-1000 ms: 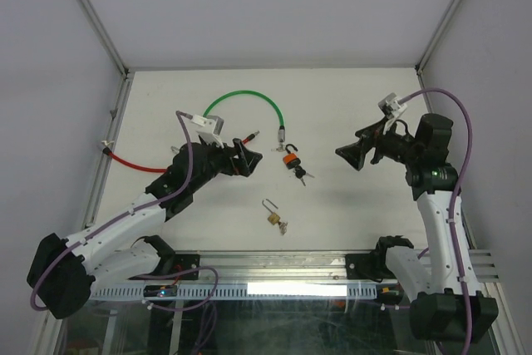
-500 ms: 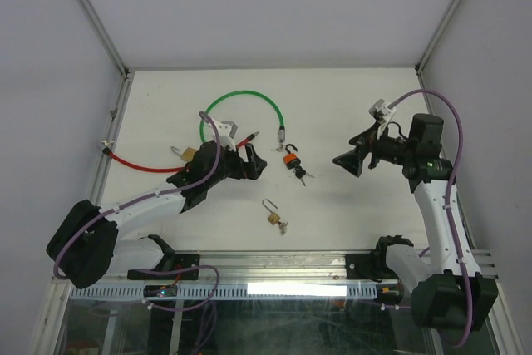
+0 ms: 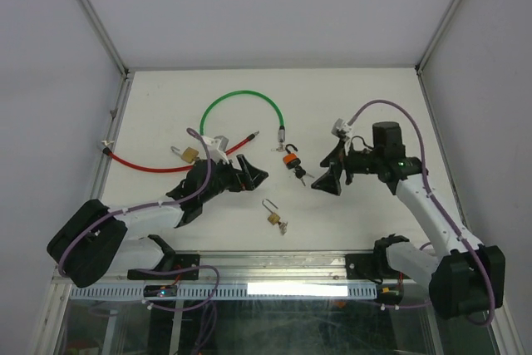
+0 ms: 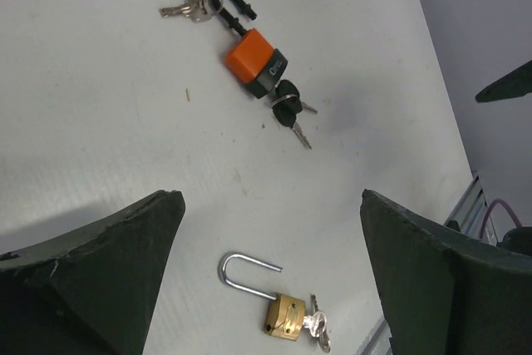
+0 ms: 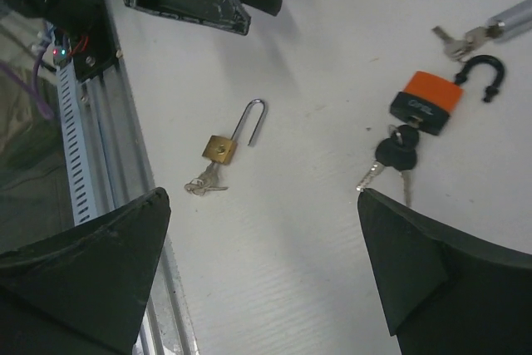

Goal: Lock with the key
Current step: Pick up the lock from the center of the board, then adjust the lock.

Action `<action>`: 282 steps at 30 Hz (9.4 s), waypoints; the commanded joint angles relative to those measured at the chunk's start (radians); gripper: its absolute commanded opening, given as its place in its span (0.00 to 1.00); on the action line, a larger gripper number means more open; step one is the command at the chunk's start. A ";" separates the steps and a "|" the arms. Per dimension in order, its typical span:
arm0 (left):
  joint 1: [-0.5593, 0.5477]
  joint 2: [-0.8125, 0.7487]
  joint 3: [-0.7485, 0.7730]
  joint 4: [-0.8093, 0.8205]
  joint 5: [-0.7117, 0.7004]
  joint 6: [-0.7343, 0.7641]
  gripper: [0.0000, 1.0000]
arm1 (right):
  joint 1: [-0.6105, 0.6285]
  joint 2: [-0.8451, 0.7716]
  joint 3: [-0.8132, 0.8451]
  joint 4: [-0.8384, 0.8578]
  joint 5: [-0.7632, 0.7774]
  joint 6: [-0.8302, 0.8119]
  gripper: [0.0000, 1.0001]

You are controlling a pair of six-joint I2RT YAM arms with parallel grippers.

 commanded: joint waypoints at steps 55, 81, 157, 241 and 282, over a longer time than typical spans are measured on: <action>0.007 -0.464 -0.274 -0.156 -0.584 -0.406 0.96 | 0.941 0.598 0.183 0.128 0.859 0.155 0.54; 0.007 -0.484 -0.290 -0.138 -0.556 -0.442 0.96 | 0.929 0.602 0.180 0.100 0.957 0.059 0.47; -0.222 0.358 -0.039 0.854 -0.121 -0.597 0.14 | 0.568 0.258 0.113 0.174 0.537 0.108 0.04; -0.152 0.016 0.349 -0.422 0.717 0.808 0.00 | 0.335 0.373 0.315 -0.548 -0.217 -0.950 0.48; -0.151 -0.116 0.243 -0.310 0.469 0.747 0.14 | 0.343 0.312 0.299 -0.481 -0.199 -0.818 0.00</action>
